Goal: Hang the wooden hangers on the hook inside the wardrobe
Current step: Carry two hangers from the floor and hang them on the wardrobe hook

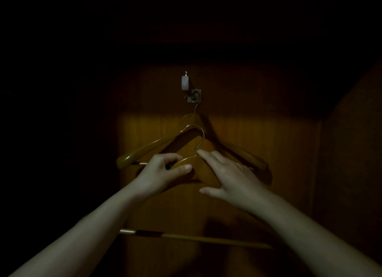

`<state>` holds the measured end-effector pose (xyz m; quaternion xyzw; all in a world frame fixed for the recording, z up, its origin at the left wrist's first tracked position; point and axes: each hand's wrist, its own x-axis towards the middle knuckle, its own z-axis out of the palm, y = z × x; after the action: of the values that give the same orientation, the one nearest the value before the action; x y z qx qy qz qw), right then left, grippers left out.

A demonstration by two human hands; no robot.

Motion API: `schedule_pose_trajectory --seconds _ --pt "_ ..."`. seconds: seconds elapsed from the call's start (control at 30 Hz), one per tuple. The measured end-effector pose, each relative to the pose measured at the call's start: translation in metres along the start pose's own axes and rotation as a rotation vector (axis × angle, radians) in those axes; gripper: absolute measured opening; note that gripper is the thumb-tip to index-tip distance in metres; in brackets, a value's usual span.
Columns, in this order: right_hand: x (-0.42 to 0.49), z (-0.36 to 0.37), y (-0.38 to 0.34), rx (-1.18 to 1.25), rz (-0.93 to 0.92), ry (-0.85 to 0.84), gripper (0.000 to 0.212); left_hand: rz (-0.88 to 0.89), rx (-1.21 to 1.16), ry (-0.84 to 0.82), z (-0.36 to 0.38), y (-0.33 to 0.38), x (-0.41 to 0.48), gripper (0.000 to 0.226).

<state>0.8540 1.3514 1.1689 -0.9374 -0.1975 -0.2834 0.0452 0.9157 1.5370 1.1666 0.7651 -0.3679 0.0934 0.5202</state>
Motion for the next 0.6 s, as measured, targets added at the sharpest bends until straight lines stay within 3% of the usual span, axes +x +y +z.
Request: schedule_pose_trajectory --seconds 0.2,0.27,0.33,0.43,0.6 --pt "0.002 0.004 0.019 0.139 -0.037 0.165 0.077 0.070 -0.028 0.038 0.016 0.007 0.015 0.023" --pt "0.008 0.001 0.026 0.158 -0.050 0.188 0.077 0.138 0.136 0.129 0.019 0.006 0.019 0.028" --pt "0.016 -0.002 0.036 0.208 -0.021 0.203 0.075 0.184 0.394 0.199 0.017 0.001 0.024 0.049" --pt "0.033 -0.005 0.050 0.319 0.042 0.218 0.075 0.243 0.748 0.220 0.009 -0.006 0.039 0.063" --pt "0.075 -0.010 0.069 0.307 0.116 0.244 0.078 0.286 0.881 0.250 -0.004 -0.009 0.085 0.059"
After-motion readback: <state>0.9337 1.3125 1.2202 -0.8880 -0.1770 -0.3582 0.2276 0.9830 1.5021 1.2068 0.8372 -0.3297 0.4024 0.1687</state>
